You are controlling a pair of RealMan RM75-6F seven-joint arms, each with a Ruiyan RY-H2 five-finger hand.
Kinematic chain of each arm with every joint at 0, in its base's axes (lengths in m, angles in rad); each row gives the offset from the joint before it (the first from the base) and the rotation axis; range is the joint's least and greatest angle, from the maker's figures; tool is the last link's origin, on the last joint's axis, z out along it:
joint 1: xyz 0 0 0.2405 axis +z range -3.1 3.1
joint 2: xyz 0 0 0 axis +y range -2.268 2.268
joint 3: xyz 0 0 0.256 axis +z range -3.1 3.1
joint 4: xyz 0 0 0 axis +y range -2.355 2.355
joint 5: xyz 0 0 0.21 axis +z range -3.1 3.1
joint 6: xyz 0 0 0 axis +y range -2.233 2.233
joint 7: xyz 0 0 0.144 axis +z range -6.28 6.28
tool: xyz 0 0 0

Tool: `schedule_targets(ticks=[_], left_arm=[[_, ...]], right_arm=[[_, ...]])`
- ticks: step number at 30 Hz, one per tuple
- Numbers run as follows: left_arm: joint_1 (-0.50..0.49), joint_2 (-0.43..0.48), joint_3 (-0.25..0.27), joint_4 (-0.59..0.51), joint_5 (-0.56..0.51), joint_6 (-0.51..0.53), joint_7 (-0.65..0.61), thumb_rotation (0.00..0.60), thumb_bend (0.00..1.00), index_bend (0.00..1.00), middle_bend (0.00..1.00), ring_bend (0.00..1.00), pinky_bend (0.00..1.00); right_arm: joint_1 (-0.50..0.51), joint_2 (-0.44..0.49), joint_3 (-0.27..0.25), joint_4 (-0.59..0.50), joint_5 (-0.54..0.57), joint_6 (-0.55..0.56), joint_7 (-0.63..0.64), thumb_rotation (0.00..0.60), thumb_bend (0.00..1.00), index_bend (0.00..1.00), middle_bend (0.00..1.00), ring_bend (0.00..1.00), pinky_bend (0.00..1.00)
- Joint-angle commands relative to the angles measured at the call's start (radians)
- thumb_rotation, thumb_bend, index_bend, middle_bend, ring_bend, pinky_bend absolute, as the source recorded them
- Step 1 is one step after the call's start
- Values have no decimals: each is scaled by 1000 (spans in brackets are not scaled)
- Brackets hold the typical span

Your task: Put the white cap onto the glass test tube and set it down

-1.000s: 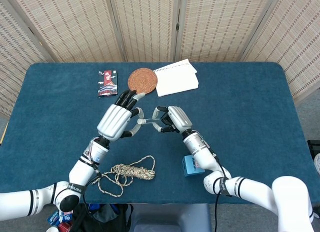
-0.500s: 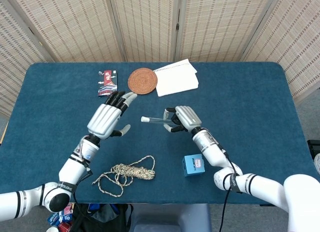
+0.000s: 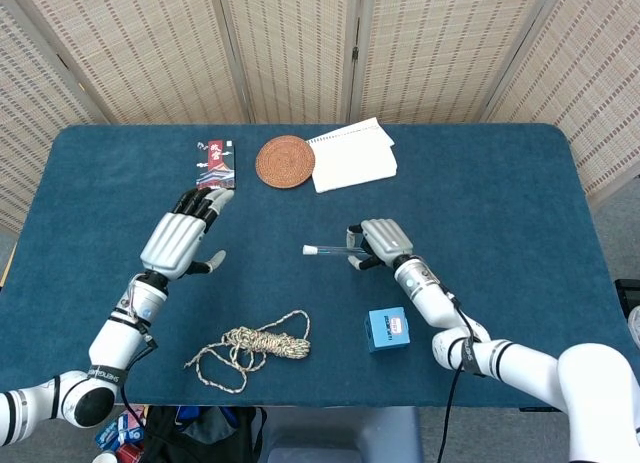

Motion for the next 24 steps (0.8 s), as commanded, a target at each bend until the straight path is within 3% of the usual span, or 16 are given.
schedule_targets(ticks=[1,6,16,24], left_arm=[[4,3,4,2,-4,-5,-5,600,299,0,0,0,0],[11,3,10,6,-1,-6,-9,600,299,0,0,0,0],[18,-4,19,17,5,-12,-15,600,299,0,0,0,0],[24,2,21,19,10,-16,-23,600,299,0,0,0,0]], right_arm=[[9,-19,-8,28,19,-15,-26,600,619,889,1000,1000,1000],[21,-37,-13,55,55,-34,-72,600,565,850,1000,1000,1000],[34,-55,-23,62,134,-33,-176,600,291,530,985,1000,1000],[39,-58,-21,48,195,-32,-223,600,214,357,975,1000,1000]])
